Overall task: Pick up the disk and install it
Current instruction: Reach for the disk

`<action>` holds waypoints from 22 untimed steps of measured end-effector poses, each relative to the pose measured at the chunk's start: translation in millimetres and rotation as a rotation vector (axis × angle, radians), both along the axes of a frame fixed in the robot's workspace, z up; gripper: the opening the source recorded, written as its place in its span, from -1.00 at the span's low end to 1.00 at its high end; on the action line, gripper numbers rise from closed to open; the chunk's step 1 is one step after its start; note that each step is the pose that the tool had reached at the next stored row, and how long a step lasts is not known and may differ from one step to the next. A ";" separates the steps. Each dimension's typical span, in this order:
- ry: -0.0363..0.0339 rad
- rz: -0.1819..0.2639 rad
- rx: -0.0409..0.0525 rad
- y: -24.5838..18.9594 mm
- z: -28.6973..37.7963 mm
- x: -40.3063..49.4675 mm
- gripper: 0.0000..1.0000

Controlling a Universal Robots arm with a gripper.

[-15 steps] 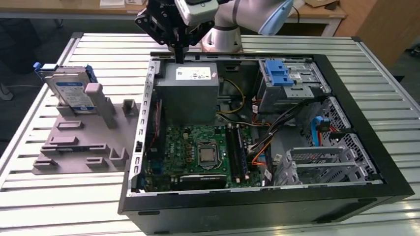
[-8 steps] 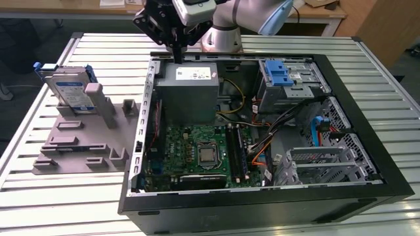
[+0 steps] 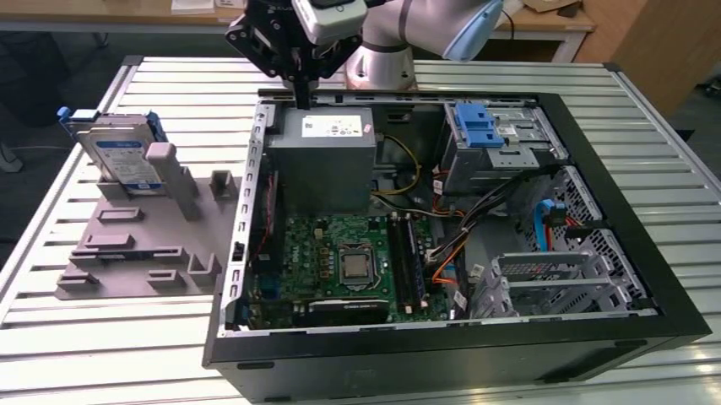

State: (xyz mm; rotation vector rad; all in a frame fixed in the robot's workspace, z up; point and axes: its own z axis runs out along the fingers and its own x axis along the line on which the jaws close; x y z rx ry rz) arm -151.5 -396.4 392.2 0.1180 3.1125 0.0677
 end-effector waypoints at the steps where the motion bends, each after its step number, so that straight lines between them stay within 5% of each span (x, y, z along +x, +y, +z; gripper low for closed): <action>1: 0.0000 0.000 0.0000 0.0 0.0 -0.2 -0.79; 22: 0.0001 0.000 -0.0001 0.0 -0.8 -6.1 -0.79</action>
